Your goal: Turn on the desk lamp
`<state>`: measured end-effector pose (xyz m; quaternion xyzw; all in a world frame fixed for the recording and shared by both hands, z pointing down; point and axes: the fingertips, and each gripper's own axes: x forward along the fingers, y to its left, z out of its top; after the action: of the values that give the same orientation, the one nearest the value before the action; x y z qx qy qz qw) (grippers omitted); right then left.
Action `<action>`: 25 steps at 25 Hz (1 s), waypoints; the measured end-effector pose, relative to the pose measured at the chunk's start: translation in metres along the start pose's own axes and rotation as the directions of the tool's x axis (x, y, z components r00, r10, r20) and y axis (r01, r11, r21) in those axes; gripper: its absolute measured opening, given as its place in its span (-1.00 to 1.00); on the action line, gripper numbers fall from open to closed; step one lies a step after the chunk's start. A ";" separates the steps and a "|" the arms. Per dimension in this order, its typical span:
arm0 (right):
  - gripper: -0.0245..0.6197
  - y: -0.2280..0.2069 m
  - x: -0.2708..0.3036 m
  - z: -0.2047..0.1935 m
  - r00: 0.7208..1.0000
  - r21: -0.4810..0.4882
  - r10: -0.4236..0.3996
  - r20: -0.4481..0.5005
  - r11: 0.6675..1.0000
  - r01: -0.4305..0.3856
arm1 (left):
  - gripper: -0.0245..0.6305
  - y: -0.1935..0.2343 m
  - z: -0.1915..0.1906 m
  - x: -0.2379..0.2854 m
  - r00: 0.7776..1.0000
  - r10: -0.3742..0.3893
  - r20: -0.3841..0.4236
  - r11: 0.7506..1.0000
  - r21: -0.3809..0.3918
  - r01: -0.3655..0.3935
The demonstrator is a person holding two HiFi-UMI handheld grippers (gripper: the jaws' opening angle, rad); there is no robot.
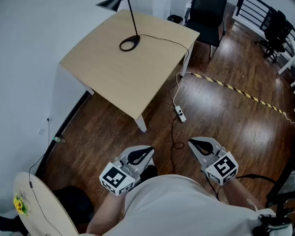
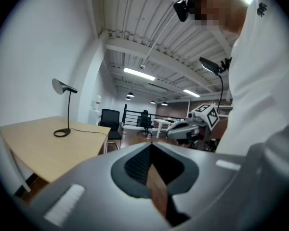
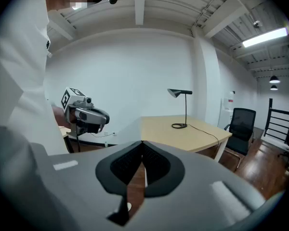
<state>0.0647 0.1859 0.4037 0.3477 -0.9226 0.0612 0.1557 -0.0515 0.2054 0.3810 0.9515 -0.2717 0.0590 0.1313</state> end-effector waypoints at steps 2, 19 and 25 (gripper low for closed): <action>-0.91 0.004 0.028 0.014 1.000 0.008 0.015 -0.001 1.000 -0.015 | -0.87 0.022 0.005 -0.010 1.000 -0.010 -0.005 1.000 -0.001 0.010; -0.91 -0.054 0.191 0.057 0.999 0.019 0.041 -0.023 0.999 -0.041 | -0.87 0.212 0.021 0.020 0.999 0.009 -0.046 0.999 0.051 -0.007; -0.91 -0.121 0.245 0.060 0.996 0.016 0.082 -0.022 0.996 -0.082 | -0.87 0.313 0.030 0.090 0.993 0.073 -0.091 0.995 0.075 -0.066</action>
<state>-0.0441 -0.0711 0.4286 0.3099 -0.9338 0.0786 0.1608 -0.1406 -0.1043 0.4367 0.9418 -0.2960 0.1180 0.1073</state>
